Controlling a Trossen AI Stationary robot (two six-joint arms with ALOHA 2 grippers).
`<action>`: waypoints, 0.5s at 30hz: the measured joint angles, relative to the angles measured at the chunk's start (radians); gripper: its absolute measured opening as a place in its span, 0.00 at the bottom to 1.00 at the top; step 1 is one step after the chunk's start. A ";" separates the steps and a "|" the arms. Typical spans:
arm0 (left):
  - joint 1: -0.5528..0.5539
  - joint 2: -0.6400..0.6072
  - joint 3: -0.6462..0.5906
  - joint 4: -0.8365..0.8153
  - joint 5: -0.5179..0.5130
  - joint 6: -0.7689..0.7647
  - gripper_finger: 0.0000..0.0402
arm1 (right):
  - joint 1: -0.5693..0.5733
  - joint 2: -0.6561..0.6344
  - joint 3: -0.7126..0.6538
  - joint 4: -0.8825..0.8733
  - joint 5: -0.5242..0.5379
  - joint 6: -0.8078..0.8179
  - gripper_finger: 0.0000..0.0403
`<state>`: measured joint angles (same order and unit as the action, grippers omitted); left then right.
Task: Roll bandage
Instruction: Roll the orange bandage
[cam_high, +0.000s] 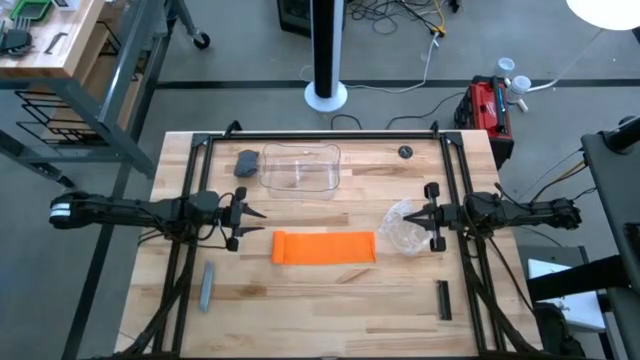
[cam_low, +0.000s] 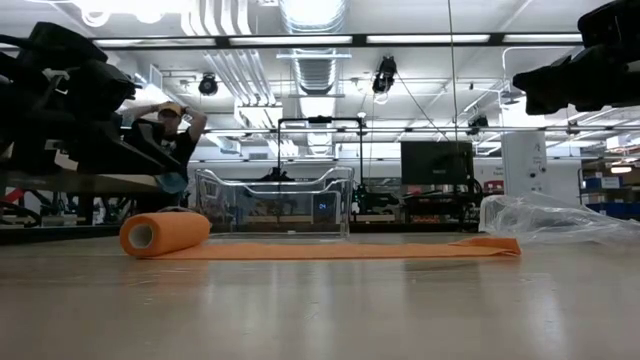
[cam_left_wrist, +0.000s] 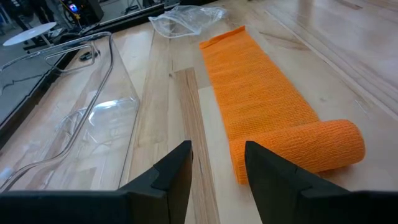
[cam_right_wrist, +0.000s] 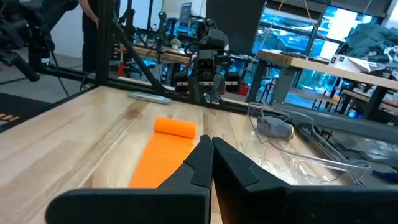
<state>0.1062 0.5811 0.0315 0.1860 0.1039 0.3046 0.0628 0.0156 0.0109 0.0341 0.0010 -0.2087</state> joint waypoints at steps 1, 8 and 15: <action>0.000 0.000 0.000 0.000 0.000 0.000 0.35 | 0.000 0.000 0.000 0.000 0.000 0.000 0.01; 0.000 0.000 0.000 0.025 -0.010 0.000 0.35 | 0.000 0.000 0.000 0.049 0.019 -0.048 0.01; 0.000 0.000 0.000 0.296 0.008 -0.494 0.35 | 0.000 0.000 0.000 0.150 0.052 0.263 0.01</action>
<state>0.1059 0.5812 0.0319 0.4819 0.1114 -0.1898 0.0628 0.0155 0.0109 0.1841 0.0533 0.0546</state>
